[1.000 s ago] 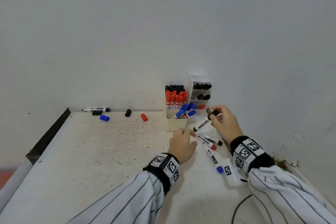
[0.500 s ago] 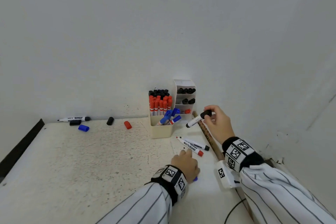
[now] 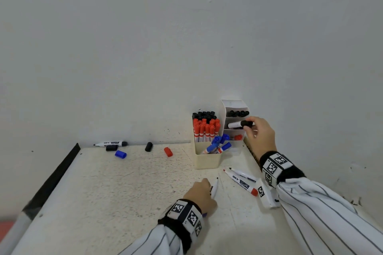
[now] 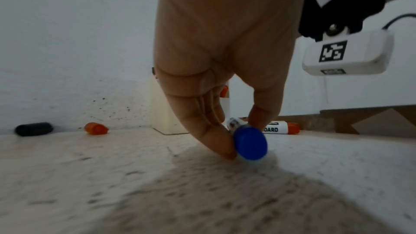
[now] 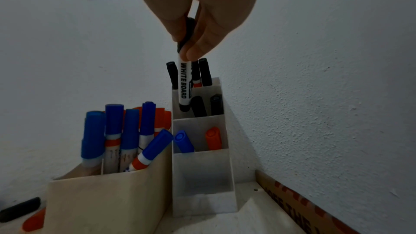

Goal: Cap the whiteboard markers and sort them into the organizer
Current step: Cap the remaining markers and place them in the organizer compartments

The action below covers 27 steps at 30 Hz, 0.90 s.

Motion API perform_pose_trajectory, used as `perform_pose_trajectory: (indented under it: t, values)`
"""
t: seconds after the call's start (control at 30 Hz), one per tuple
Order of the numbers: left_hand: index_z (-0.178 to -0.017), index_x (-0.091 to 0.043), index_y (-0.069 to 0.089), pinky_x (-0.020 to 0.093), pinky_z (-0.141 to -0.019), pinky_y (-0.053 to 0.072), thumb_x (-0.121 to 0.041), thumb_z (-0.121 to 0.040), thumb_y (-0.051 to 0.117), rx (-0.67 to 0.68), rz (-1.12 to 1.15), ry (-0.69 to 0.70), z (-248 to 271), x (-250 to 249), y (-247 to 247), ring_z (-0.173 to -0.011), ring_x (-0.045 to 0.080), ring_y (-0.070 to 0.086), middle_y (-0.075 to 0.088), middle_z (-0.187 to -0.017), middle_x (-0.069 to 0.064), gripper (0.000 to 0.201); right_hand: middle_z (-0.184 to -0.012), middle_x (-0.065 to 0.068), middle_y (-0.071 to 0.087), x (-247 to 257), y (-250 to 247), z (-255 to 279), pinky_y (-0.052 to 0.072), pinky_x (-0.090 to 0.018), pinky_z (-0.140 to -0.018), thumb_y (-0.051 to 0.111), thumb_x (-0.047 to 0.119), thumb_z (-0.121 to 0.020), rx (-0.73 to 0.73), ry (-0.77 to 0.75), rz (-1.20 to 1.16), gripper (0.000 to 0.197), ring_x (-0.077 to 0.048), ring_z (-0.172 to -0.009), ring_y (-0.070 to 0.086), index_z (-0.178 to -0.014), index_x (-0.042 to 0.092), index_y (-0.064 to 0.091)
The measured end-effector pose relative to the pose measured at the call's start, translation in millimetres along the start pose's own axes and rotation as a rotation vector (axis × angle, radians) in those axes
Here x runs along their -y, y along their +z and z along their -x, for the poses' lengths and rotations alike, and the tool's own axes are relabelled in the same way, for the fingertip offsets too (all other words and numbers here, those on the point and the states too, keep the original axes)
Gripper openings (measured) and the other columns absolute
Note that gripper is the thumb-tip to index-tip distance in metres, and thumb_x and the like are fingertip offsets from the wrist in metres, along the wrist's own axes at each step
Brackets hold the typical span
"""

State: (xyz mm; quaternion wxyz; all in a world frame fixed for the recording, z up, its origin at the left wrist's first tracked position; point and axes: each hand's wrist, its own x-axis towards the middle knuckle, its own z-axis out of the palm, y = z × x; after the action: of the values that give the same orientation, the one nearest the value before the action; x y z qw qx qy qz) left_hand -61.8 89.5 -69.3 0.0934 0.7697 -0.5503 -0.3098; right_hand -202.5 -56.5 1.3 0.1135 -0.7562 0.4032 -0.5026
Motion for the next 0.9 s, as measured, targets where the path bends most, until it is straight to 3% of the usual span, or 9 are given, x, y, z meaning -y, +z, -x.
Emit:
perform_pose_trajectory:
  t: [0.17, 0.33, 0.57, 0.9]
  values:
    - [-0.13, -0.016, 0.04, 0.027, -0.087, 0.049, -0.027, -0.084, 0.061, -0.031, 0.046, -0.045, 1, 33, -19, -0.108, 0.02, 0.056, 0.049, -0.127, 0.008, 0.052, -0.096, -0.011, 0.06, -1, 20, -13, 0.041, -0.024, -0.076, 0.062, 0.004, -0.083, 0.0, 0.103, 0.07, 0.024, -0.017, -0.078, 0.053, -0.107, 0.002, 0.059]
    - [-0.131, -0.017, 0.041, 0.023, -0.083, 0.047, -0.028, -0.085, 0.061, -0.059, 0.114, -0.081, 2, 62, -32, -0.107, 0.017, 0.055, 0.05, -0.127, 0.006, 0.052, -0.094, -0.015, 0.06, -3, 38, -15, 0.045, -0.028, -0.073, 0.066, 0.005, -0.081, 0.004, 0.086, 0.083, 0.021, -0.017, -0.075, 0.052, -0.101, 0.0, 0.06]
    - [-0.13, -0.017, 0.042, 0.023, -0.081, 0.046, -0.029, -0.085, 0.061, -0.057, 0.161, -0.116, 5, 84, -39, -0.1, 0.016, 0.055, 0.051, -0.127, 0.006, 0.05, -0.075, -0.015, 0.056, -14, 52, -15, 0.033, -0.027, -0.064, 0.07, 0.019, -0.08, 0.043, 0.131, 0.159, 0.024, -0.024, -0.069, 0.048, -0.086, -0.003, 0.062]
    - [-0.129, -0.016, 0.043, 0.023, -0.08, 0.046, -0.028, -0.086, 0.06, -0.084, 0.209, -0.137, 1, 93, -40, -0.092, 0.014, 0.052, 0.051, -0.126, 0.006, 0.048, -0.07, -0.01, 0.052, -8, 58, -19, 0.041, -0.03, -0.065, 0.064, 0.014, -0.084, 0.079, 0.221, 0.194, 0.023, -0.024, -0.069, 0.05, -0.098, -0.003, 0.056]
